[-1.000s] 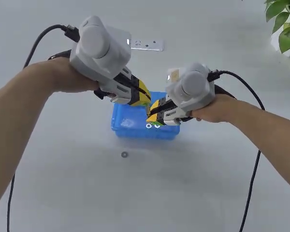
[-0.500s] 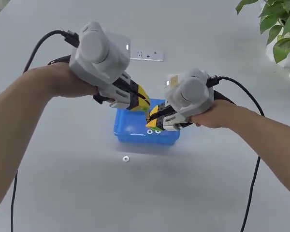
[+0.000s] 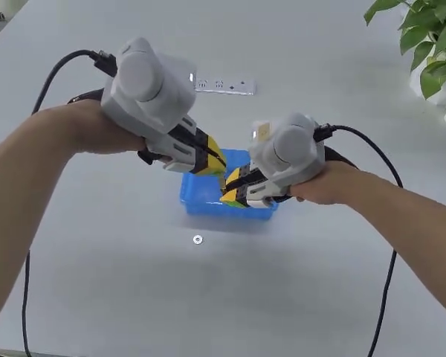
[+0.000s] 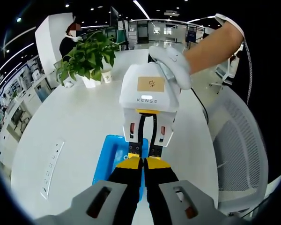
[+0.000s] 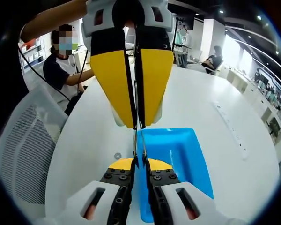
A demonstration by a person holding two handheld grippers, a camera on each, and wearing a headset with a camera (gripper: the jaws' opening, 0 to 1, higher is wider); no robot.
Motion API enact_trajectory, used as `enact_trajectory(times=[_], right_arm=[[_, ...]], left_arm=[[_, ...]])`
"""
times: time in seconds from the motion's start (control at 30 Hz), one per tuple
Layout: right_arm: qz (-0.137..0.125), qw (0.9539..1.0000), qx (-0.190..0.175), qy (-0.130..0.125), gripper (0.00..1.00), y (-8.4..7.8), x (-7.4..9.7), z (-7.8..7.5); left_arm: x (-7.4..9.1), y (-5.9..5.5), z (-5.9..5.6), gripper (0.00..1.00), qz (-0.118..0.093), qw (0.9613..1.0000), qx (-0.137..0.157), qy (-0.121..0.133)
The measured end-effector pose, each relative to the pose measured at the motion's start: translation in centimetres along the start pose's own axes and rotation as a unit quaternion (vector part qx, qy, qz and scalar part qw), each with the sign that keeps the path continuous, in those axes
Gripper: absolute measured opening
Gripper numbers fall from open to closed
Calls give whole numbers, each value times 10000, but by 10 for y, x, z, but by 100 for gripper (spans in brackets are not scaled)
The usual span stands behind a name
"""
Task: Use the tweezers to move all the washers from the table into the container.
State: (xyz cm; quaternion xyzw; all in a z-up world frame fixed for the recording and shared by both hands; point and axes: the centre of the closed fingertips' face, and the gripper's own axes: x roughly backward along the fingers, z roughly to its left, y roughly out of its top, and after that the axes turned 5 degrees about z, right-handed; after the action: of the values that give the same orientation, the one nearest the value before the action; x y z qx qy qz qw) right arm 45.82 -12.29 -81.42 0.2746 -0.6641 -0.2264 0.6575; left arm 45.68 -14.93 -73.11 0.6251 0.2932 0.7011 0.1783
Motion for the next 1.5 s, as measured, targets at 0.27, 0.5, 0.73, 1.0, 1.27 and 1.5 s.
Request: enact_trajectory(times=[0.27,0.5,0.73,1.0,1.27,1.5], right_arm=[[-2,10000,-13,88,11,-1,-8,13],[-4,9999,-2,156,11,-1,-17,22],[-13,9998,-3,212,11,-1,-26,29],[-8,9996,5,290,11,-1,-35,35],[-21,9994,-22,359,12,-2,-44,39],[-36,9991,-58,426,12,-2,-51,44]], left_arm=[[-1,-12,-13,5,9,10000,69,-46],[-1,-22,-21,5,65,9999,98,-56],[-2,-32,-27,5,97,9998,150,-40],[-4,-40,-31,5,141,9997,200,-48],[-6,-48,-35,5,203,9995,238,-68],[-8,-55,-38,5,235,9992,298,-91]])
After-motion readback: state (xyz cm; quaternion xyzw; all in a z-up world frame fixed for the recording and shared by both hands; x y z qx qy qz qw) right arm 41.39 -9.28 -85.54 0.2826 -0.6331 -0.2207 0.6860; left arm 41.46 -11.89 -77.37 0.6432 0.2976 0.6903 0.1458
